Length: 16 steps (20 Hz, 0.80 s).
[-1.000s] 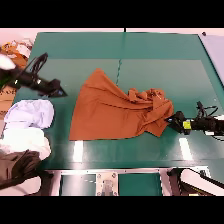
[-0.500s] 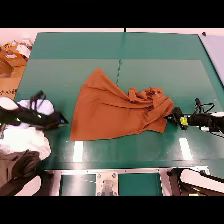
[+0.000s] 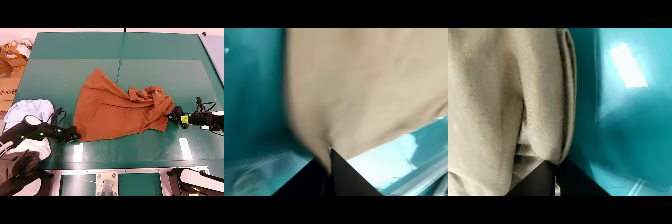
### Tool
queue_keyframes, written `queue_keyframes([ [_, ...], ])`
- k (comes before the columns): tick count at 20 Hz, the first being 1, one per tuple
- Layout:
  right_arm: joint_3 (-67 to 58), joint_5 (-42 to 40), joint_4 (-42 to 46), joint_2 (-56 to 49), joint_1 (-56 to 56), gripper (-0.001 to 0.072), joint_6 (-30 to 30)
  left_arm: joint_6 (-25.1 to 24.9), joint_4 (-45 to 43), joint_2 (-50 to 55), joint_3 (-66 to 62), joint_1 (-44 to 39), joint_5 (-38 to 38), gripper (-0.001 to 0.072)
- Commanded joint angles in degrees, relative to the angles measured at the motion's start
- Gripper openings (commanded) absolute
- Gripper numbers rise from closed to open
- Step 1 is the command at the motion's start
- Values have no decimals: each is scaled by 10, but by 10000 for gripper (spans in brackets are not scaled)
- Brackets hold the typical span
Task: Fold the shirts.
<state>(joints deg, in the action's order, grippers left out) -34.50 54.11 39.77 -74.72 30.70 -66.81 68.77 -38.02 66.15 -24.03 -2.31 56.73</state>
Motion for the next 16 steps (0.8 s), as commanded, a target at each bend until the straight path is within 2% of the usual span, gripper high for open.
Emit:
queue_keyframes([
  [1, -14, 22, -4, 11, 0, 15, 0, -41, 22, 6, -28, -14, 17, 20],
  [5, -112, 105, -4, 116, 2, 15, -27, 8, -69, 5, -202, -14, 102, 19],
  [7, -197, 116, -3, 198, 2, 15, -63, 29, -101, -10, -338, -14, 150, 19],
  [9, -298, 111, -4, 276, 4, 15, -93, 50, -129, -43, -496, -14, 155, 19],
  [12, -451, 59, -1, 363, 15, 15, -118, 49, -133, -91, -729, -14, 132, 20],
  [16, -602, -72, -1, 429, 30, 15, -119, 47, -133, -120, -988, -14, 129, 21],
])
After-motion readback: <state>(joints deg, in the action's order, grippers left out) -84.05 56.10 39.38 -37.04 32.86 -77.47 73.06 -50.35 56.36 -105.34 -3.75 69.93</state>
